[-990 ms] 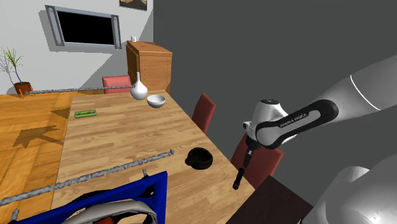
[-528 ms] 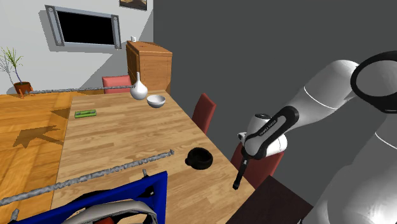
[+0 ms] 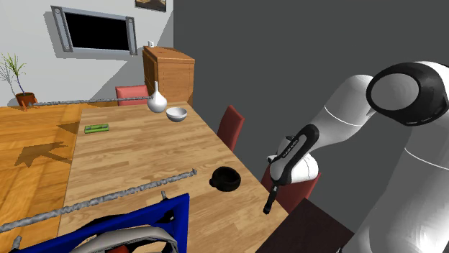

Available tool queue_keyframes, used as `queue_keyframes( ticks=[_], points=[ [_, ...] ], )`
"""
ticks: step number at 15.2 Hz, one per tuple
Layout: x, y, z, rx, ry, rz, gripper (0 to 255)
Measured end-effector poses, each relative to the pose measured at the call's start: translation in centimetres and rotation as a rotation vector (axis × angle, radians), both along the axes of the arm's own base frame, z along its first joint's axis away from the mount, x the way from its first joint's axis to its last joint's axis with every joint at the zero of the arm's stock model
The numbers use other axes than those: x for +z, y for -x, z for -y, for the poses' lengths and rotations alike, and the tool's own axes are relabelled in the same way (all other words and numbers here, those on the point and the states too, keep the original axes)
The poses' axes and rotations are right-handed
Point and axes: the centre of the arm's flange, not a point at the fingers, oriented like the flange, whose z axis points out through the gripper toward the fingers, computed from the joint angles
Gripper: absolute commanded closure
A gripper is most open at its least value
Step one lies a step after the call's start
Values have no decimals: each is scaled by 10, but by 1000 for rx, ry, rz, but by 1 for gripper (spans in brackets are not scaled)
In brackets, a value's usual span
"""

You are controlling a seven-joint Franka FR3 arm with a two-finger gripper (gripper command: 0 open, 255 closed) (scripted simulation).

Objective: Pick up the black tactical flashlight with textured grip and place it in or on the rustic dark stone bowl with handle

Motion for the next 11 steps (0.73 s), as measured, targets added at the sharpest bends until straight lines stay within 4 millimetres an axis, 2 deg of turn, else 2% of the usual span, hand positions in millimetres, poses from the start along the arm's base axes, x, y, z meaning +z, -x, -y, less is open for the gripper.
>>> queue_keyframes(
  ticks=[4,5,11],
  points=[
    [-1,0,0,0,0,0,0],
    [-1,0,0,0,0,0,255],
    [-1,0,0,0,0,1,255]
  ],
)
